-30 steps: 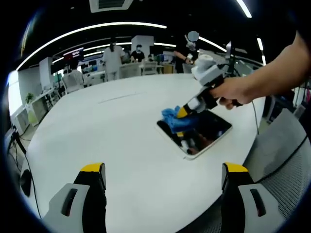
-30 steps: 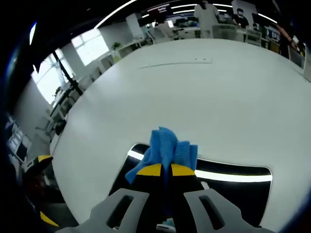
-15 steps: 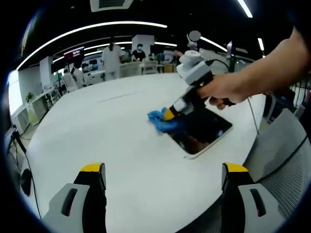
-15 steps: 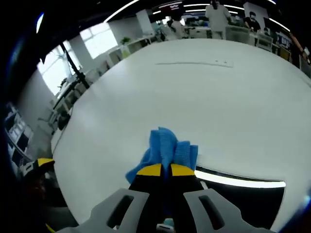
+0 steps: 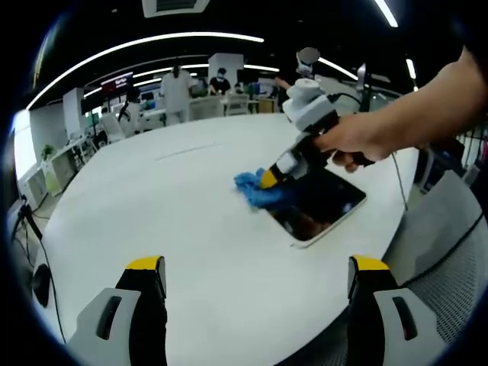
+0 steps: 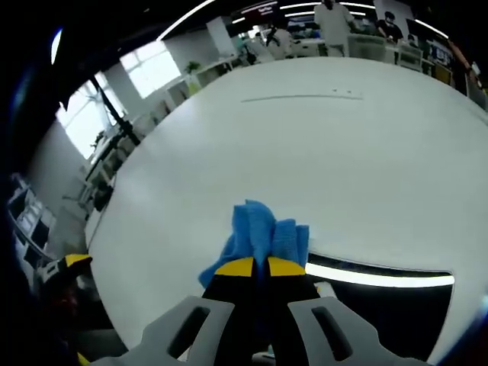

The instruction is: Wipe the mirror surface with the cleaning cloth until all visible marks leave the cleaned area.

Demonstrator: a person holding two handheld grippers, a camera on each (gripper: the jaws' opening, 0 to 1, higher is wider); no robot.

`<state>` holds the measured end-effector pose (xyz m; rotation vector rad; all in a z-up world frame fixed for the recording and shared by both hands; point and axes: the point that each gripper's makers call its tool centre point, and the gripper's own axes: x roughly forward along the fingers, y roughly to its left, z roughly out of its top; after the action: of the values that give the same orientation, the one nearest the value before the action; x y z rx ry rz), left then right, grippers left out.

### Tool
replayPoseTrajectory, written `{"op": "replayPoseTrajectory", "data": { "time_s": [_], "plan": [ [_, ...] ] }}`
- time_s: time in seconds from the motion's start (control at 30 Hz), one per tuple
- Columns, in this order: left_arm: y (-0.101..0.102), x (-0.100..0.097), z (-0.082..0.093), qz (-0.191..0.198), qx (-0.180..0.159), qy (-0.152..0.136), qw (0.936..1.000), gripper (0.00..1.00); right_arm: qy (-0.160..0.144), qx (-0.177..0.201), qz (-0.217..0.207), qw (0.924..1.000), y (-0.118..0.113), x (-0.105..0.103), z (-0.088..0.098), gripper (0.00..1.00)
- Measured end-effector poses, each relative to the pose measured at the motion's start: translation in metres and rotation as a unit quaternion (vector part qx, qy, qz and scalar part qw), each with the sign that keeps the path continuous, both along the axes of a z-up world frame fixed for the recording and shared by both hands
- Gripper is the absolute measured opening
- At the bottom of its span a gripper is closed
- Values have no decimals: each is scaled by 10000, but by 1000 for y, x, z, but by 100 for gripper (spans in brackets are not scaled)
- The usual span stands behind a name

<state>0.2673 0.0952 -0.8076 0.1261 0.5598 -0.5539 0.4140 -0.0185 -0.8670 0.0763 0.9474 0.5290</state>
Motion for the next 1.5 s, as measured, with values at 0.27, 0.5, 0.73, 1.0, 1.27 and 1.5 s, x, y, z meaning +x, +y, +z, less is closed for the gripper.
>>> {"op": "replayPoseTrajectory", "data": {
  "time_s": [0.27,0.5,0.73,1.0,1.27,1.5],
  "plan": [
    [0,-1,0,45,-20,42,10000,99,75,-17,-26,10000,0,-13,0,0],
    [-1,-1,0,19,-65,59,10000,99,135,-3,70,9999,-1,-29,1,0],
    [-1,-1,0,-12,-43,27,10000,99,229,-1,162,9996,0,-41,1,0],
    [-2,-2,-1,-57,-8,47,10000,99,438,112,186,9988,1,-53,1,0],
    [-2,-4,-3,-41,-48,99,9999,99,329,77,293,9990,1,-52,1,0],
    [0,-3,-3,4,-46,54,10000,99,232,94,338,9991,0,-51,0,0]
  ]
}}
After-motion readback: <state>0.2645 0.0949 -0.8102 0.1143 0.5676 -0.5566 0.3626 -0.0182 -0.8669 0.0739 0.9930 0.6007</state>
